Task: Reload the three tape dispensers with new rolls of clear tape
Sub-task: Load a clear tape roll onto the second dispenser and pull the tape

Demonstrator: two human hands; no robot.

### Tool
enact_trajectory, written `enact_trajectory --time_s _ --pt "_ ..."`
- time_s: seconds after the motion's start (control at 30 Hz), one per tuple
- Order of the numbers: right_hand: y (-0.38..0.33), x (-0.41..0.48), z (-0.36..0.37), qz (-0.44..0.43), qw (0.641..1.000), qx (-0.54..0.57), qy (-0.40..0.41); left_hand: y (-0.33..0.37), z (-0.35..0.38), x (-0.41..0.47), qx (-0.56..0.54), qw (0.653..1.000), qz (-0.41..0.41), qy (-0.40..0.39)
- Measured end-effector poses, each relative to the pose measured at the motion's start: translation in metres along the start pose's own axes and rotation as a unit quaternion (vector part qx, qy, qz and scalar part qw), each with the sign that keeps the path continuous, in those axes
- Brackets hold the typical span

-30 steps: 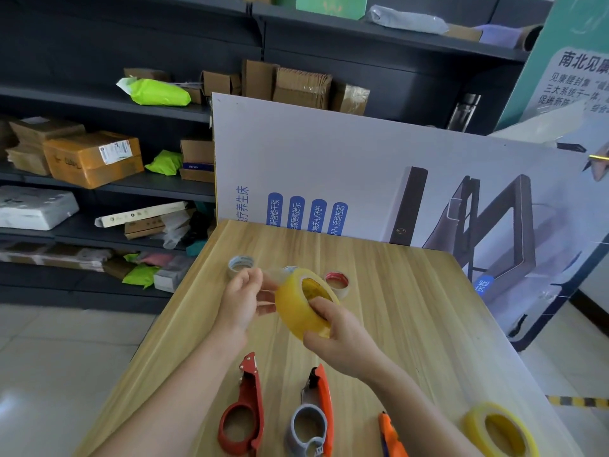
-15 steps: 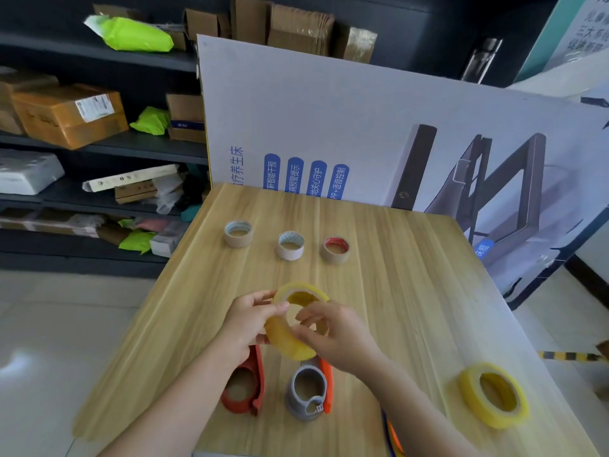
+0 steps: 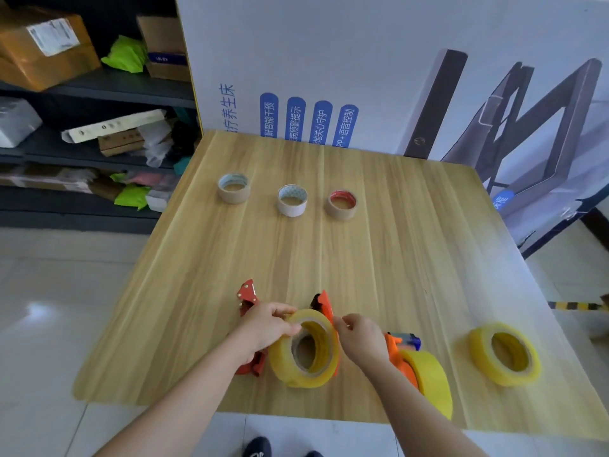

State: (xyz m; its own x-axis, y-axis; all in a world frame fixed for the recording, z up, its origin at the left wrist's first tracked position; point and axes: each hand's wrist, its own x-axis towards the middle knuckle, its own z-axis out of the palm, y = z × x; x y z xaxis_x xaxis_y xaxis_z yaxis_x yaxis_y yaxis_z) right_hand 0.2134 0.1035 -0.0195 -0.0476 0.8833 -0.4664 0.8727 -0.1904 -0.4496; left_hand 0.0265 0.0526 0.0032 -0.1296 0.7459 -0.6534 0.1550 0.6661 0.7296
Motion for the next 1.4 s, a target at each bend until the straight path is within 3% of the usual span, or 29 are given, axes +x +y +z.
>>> enact_trajectory --time_s 0.17,0.4,0.6,0.73,0.9,1.17,1.4 --pt "0.009 0.008 0.005 0.004 0.999 -0.027 -0.032 0.004 -0.002 0.006 0.050 0.999 0.011 -0.014" --pt "0.012 0.017 -0.002 -0.030 0.992 -0.122 0.029 0.010 -0.004 0.008 0.083 0.996 0.011 -0.032" --pt "0.020 0.019 -0.003 -0.053 0.991 -0.121 0.031 0.012 0.006 0.005 0.062 0.994 0.018 -0.083" --pt "0.022 0.014 -0.010 -0.077 0.993 -0.048 0.071 0.011 0.016 0.003 0.051 0.992 0.028 -0.110" --pt "0.022 0.001 -0.018 -0.137 0.983 0.106 0.063 0.010 0.026 0.002 0.031 0.989 0.038 -0.141" --pt "0.033 -0.008 -0.022 -0.164 0.983 0.076 0.024 0.005 0.036 0.011 0.007 0.994 0.025 -0.102" --pt "0.026 -0.004 -0.012 -0.208 0.978 0.009 0.025 -0.001 0.036 0.028 0.007 0.999 0.029 -0.023"
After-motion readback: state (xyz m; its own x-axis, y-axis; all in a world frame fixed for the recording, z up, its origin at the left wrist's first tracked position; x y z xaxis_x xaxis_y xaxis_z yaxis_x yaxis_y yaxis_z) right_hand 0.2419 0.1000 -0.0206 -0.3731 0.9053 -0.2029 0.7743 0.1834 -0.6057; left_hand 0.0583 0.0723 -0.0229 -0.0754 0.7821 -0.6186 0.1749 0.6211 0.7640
